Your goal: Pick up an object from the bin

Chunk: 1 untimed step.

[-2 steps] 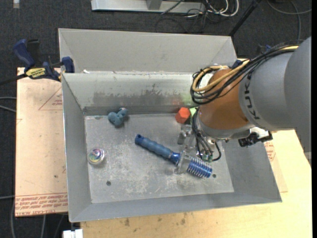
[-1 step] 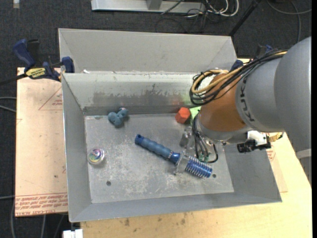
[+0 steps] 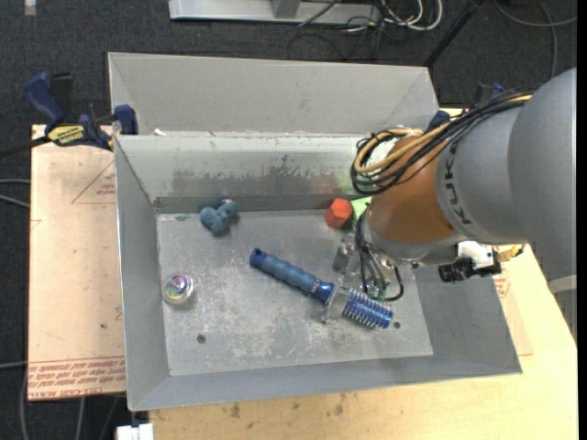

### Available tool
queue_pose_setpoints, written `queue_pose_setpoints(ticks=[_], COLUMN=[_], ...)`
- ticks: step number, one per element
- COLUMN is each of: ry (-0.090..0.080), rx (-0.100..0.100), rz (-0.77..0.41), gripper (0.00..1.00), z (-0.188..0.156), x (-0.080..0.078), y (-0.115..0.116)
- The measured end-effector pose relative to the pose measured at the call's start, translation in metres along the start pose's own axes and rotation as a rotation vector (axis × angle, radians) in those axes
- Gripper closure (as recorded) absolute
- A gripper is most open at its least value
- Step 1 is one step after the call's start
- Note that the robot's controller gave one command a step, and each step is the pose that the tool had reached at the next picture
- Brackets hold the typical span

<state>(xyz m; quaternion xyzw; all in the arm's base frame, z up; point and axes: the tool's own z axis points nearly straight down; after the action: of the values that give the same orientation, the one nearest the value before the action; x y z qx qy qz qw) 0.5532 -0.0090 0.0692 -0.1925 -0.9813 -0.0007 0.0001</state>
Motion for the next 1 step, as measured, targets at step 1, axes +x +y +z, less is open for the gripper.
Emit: queue_pose_setpoints(ticks=[1], ry=[0.0], rx=[0.0], rz=[0.0], gripper=[1.0], z=[0.0005], x=[0.0002], y=[-0.0001])
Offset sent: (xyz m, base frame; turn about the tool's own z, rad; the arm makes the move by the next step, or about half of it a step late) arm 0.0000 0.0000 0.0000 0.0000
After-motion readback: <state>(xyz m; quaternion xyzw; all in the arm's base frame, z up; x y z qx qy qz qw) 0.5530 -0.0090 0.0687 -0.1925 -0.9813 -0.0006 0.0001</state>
